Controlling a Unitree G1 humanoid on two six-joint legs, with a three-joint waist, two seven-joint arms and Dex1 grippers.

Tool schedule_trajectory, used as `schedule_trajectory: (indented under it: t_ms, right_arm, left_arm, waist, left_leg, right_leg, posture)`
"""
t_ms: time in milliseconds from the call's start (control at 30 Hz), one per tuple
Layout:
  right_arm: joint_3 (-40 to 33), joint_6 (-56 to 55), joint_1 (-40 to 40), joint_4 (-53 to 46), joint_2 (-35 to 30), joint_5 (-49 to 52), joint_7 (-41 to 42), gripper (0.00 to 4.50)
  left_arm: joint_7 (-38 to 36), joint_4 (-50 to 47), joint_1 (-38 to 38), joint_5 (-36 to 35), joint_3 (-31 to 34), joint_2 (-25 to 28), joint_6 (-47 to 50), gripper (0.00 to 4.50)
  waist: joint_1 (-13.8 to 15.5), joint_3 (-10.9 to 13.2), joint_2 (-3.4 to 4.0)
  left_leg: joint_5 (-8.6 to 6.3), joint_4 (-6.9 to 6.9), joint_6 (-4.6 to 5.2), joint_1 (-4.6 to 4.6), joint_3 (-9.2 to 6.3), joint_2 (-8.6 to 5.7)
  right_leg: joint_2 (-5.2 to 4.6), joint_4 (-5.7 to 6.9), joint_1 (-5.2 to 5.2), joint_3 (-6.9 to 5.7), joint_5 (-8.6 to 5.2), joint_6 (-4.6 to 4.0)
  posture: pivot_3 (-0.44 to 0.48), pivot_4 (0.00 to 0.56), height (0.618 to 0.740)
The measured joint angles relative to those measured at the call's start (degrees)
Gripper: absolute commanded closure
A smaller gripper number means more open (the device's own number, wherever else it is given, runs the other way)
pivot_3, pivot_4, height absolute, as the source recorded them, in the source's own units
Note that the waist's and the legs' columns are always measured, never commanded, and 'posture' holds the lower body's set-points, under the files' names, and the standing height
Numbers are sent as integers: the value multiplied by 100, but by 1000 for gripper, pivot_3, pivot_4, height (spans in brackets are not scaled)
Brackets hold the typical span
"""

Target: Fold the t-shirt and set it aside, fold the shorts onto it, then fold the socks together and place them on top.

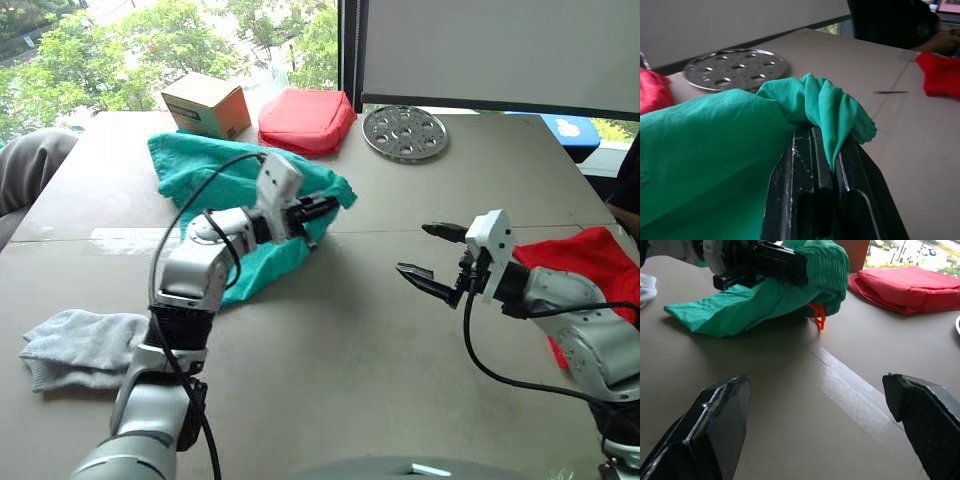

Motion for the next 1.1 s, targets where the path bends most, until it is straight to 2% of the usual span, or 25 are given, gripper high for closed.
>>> schedule_trajectory:
  t_ms: [100, 200, 267, 433, 567, 767, 967, 1000, 1067, 1100]
  right_arm:
    - [-85, 165, 328, -243, -444, -238, -128, 0]
    - [-15, 180, 479, -264, -707, -516, -134, 0]
    - [199, 147, 480, -260, -767, -820, -175, 0]
    - [1036, 111, 76, -168, -350, -1128, -142, 0]
    - [1343, 27, -465, 107, 62, -1415, -250, 0]
    - [1540, 39, -689, 99, 179, -1604, -228, 0]
    - [1539, 286, -854, -41, 286, -1564, -248, 0]
    - [1539, 301, -860, -41, 286, -1603, -268, 0]
    - [1536, 388, -826, -66, 262, -1641, -316, 0]
    - [1528, 431, -778, -96, 240, -1644, -332, 0]
  left_arm:
    - [-239, -411, 387, -30, -592, -249, 294, 4474]
    - [-356, -642, 505, -184, -671, -238, 548, 4474]
    - [-374, -849, 543, -474, -496, -210, 844, 4474]
    - [-405, -998, 617, -804, -96, 27, 1210, 4474]
    - [-343, -1115, 711, -697, -66, 187, 1250, 4474]
    - [-105, -1231, 711, -442, -259, 144, 1235, 4474]
    - [12, -1289, 600, -442, -360, -143, 1238, 4474]
    - [2, -1289, 556, -470, -374, -169, 1278, 3712]
    - [-76, -1293, 474, -578, -368, -120, 1405, 3105]
    - [-133, -1302, 466, -612, -327, -55, 1433, 2575]
  waist:
    - [5, 1, 3]
    - [7, 2, 5]
    - [0, 1, 5]
    - [3, 1, 10]
    - [15, 1, 8]
    - [25, 0, 7]
    - [22, 0, 7]
    - [23, -1, 6]
    - [18, 0, 6]
    - [15, 0, 7]
  left_leg:
    - [0, 1, 1, 3, 0, 1]
    - [2, 8, 2, 8, 0, 3]
    - [3, 14, 2, 13, -1, 4]
    - [3, 12, 2, 9, -8, 5]
    - [3, 12, 2, 2, -5, -3]
    - [3, 12, 2, 2, -8, -4]
    - [3, 12, 2, 6, -10, -2]
    - [3, 12, 2, 5, -10, -2]
    - [3, 12, 2, 5, -9, -2]
    - [3, 11, 2, 6, -10, -2]
  right_leg:
    - [0, 1, -1, 2, -14, -20]
    - [1, 6, 0, 2, -25, 0]
    - [1, 11, 0, 3, -26, 4]
    - [8, 9, -1, 3, -24, 0]
    - [6, 0, 0, 11, -13, -20]
    - [6, 1, 2, 12, -13, -20]
    - [9, 7, 1, 12, -14, -18]
    - [9, 6, 2, 12, -13, -19]
    - [9, 6, 1, 12, -13, -19]
    - [10, 6, 1, 12, -13, -19]
  posture:
    - [0, 150, 739]
    - [0, 150, 739]
    - [0, 150, 739]
    - [0, 150, 739]
    - [0, 150, 739]
    - [0, 150, 739]
    - [0, 150, 739]
    - [0, 150, 739]
    - [0, 150, 739]
    - [0, 150, 739]
